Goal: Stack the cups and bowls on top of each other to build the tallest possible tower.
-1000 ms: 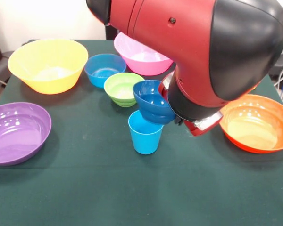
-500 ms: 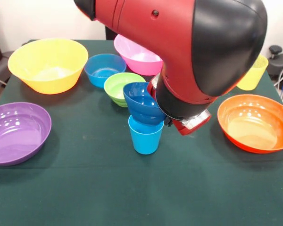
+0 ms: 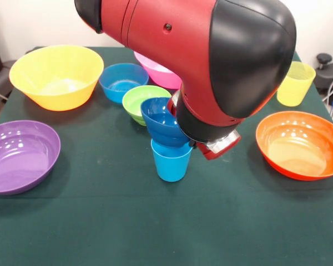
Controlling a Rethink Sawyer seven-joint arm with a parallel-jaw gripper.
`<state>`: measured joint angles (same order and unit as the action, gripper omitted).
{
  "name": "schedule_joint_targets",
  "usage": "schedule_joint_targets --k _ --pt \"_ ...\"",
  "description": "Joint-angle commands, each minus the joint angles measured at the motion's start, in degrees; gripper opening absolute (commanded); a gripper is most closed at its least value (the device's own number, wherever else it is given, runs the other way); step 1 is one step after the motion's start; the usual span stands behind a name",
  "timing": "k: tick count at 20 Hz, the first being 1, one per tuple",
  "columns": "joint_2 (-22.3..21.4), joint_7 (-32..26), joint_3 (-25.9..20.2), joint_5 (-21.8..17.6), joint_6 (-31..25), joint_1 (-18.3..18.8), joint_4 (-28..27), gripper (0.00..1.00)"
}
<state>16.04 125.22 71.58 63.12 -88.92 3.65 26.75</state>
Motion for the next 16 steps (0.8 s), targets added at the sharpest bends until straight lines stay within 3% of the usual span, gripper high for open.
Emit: schedule_joint_targets --k 1,14,16 --pt "-1.5 1.1 -8.8 -4.4 0.3 -0.6 1.1 0.0" --pt "-2.5 0.1 -14.2 -5.6 -0.2 -0.2 0.3 0.0" --pt "-1.9 0.3 -13.7 -5.3 -0.9 1.0 -1.8 0.0"
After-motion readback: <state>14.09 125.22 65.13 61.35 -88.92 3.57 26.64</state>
